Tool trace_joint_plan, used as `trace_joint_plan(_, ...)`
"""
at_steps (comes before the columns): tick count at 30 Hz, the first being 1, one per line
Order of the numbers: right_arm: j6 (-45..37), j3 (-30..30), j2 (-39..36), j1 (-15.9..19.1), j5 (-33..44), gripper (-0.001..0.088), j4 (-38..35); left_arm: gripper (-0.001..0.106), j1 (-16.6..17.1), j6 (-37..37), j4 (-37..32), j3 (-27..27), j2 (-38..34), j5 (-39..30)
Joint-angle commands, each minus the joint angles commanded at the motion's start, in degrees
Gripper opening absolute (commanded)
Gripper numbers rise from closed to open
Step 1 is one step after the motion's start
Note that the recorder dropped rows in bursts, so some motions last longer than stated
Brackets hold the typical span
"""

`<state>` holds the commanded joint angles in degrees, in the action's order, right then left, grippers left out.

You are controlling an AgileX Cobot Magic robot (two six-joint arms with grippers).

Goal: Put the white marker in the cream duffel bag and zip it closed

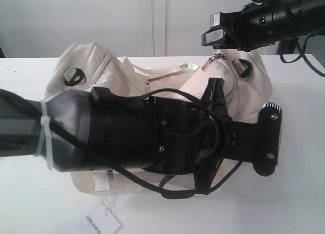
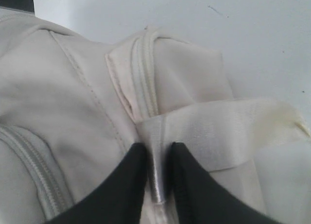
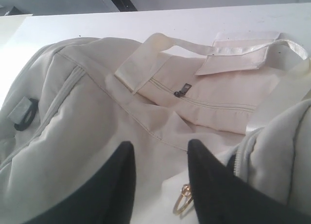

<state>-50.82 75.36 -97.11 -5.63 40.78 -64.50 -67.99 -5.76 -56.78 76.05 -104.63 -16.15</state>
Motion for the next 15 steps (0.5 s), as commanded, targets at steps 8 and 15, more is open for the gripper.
trace_joint_plan(8, 0.79, 0.00, 0.00, 0.00, 0.48, 0.0353, 0.00, 0.052, 0.00, 0.00, 0.00, 0.00, 0.00, 0.00)
trace_joint_plan(15, 2.91, 0.00, 0.44, 0.00, 0.48, 0.0353, 0.13, 0.052, 0.00, -0.13, 0.00, 0.00, 0.79, -0.22)
